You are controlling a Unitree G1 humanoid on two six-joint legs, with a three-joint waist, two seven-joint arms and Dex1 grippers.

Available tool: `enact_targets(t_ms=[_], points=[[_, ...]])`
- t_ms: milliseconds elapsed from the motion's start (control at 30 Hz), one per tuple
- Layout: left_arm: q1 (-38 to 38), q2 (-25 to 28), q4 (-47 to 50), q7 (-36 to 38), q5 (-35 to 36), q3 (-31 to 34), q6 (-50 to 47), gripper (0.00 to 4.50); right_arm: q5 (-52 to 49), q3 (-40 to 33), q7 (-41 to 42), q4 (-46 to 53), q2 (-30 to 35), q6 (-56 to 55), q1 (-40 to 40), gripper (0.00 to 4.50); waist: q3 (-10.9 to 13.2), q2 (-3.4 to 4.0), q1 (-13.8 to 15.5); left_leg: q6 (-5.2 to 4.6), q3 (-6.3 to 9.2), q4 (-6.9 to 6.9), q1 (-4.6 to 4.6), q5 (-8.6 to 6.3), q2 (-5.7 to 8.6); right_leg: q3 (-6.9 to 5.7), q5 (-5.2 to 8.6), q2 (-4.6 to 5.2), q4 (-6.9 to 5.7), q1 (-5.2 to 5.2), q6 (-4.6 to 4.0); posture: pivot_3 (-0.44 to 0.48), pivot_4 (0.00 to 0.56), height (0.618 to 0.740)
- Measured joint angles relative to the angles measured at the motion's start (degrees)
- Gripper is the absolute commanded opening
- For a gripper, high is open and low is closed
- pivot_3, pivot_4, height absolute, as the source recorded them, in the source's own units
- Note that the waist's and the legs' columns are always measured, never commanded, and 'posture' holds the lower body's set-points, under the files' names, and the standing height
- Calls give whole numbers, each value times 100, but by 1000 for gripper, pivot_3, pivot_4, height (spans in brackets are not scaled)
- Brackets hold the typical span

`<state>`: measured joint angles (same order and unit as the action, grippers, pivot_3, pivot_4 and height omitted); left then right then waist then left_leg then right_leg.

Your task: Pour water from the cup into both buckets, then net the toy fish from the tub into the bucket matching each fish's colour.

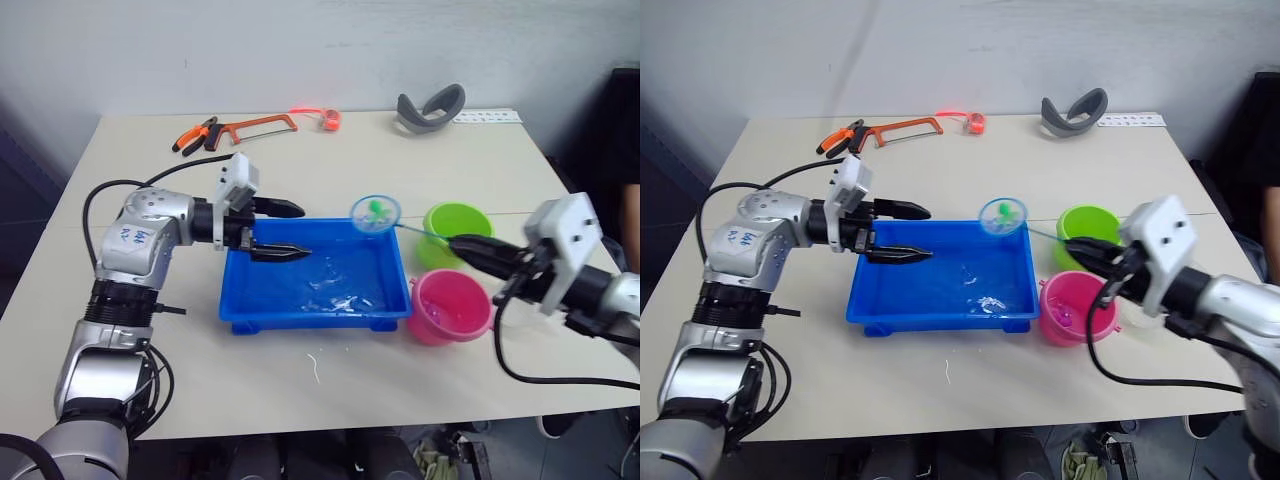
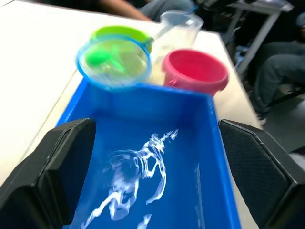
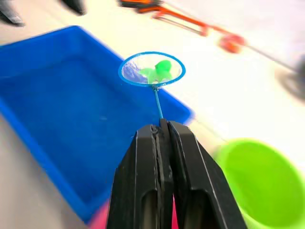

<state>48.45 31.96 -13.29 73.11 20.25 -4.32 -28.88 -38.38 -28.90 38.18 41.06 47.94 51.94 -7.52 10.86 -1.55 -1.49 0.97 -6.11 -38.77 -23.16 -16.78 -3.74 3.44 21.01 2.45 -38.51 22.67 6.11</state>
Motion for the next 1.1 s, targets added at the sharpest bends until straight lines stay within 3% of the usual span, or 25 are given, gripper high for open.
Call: enact_targets(t_ms=[133,300,600,800,1000,1100], points=[[87,-317,-149,60,18,-129,77,4469,-46,-834,-17,10,349,204,401,0,0,0,2,0,2,-3,0,0,5,2,0,-3,1,-2,1,0,150,740],[214,-622,-322,13,3,-189,258,4469,564,-1123,97,-208,757,-193,1008,0,0,1,-8,0,2,-8,0,0,16,8,-1,-12,2,-3,1,0,150,740],[256,-703,-316,-28,3,-190,339,4469,3012,-345,292,-1107,1616,-2965,1876,0,-1,1,-12,1,1,-12,1,0,20,10,-2,-15,5,-4,5,0,150,740],[244,-644,-293,-46,2,-189,343,4469,5764,193,-306,-2181,2710,-6081,2200,0,0,2,-15,1,0,-17,2,1,17,10,-3,-13,5,-6,6,0,150,740],[196,-549,-255,-46,2,-188,343,4469,5952,172,-480,-2580,2552,-6685,1983,0,0,1,-11,4,2,-17,3,2,11,7,-3,-13,5,-9,6,0,150,740],[20,-375,-41,17,7,-191,313,4469,5014,115,-190,-2509,2031,-6364,1857,0,0,1,-13,8,4,-17,6,4,7,5,-3,-14,2,-14,6,0,150,740]])
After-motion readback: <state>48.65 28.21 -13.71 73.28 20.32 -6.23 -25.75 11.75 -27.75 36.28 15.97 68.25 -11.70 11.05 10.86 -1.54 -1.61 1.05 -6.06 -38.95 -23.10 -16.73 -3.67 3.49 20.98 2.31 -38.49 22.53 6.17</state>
